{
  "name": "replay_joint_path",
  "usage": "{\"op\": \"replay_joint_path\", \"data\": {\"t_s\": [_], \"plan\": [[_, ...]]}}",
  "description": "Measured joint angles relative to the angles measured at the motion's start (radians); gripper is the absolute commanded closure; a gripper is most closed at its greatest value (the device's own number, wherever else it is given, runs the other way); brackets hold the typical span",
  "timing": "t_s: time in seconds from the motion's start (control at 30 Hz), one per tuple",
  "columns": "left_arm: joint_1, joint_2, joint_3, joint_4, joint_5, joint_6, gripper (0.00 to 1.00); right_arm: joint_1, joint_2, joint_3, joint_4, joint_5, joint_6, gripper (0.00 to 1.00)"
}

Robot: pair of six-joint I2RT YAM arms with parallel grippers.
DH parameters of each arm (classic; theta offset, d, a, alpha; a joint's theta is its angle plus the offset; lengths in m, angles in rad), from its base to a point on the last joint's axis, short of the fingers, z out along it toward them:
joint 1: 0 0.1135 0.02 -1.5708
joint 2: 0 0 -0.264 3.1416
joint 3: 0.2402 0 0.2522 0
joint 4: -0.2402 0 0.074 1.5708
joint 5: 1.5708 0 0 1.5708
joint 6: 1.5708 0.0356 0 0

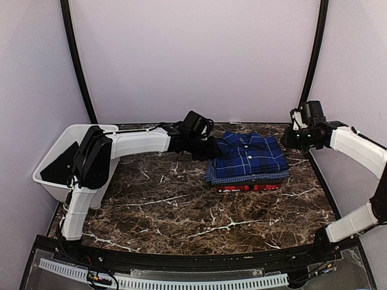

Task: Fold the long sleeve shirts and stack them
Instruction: Place the square-folded shirt on the square-folded shirt.

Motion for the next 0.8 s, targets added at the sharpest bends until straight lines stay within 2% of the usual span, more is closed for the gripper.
{"op": "replay_joint_path", "data": {"t_s": [0.17,0.5,0.63,0.8], "plan": [[0.006,0.000,0.000,-0.015,-0.035,0.009,0.71,0.039,-0.013,-0.040,0.027,-0.043,0.020,0.75],[0.027,0.000,-0.011,-0.015,-0.048,0.022,0.71,0.048,-0.034,-0.238,0.050,-0.055,0.055,0.72],[0.031,0.000,-0.011,-0.017,-0.048,0.030,0.67,0.049,-0.090,-0.246,0.046,-0.052,0.069,0.62],[0.036,0.000,-0.010,-0.043,-0.051,0.055,0.49,0.069,-0.185,-0.248,0.018,-0.036,0.078,0.42]]}}
